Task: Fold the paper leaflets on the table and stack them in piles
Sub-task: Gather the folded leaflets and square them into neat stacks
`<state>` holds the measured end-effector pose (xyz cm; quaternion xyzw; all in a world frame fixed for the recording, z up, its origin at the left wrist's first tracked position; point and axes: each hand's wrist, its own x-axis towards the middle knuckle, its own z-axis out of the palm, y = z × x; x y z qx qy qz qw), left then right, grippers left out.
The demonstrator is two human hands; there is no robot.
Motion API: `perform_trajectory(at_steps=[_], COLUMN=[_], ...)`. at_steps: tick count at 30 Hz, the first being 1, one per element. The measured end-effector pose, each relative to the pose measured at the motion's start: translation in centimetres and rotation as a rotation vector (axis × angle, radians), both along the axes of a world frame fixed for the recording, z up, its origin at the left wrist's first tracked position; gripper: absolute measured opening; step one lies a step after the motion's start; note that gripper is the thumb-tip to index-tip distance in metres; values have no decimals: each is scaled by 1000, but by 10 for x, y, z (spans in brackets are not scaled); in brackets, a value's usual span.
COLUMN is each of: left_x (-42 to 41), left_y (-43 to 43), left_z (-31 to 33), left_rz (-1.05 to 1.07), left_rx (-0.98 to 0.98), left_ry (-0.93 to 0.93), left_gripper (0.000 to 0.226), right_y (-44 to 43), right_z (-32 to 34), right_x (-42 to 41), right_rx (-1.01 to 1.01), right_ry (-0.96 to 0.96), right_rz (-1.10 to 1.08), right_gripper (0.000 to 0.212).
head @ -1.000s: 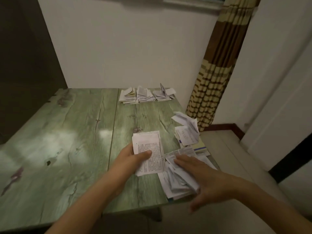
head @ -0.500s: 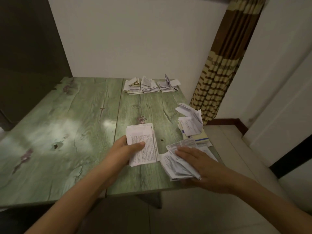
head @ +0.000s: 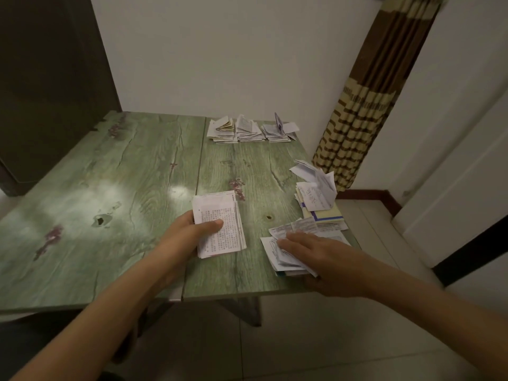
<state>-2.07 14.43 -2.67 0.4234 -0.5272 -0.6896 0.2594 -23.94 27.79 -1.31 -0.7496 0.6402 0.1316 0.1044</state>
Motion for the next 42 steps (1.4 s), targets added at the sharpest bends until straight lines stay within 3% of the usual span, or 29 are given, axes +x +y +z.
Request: perform_trajectory(at_steps=[8,20,24,32,37,40,42], left_x=[9,19,34,54,30,13,3], left_y=[-7,-23,-38,-89,-104,-103,-103], left_z=[-3,-6,3,23,22,24,24], left_rz=[8,22,78,158,46,-47,-95], left_rx=[61,87,20,36,28,21,26], left_ry=[55,77,49,117,-32,-98,-125], left_gripper=[19,15,14,16,12,12,11], right_y=[-2,-7,-35,-135,-139,-128,-121], right_z=[3,-36,-33,-18,-24,-27,-26], right_x=[10,44,81,78,62,57,53], right_rx=[94,-316,-239,-254,-248,-126,-59], right_ry=[-65,-76,-149,-253,-271,-156,-276], right_rz=[-72,26,131,164,169,164,106], right_gripper=[90,80,62,54,63,72,75])
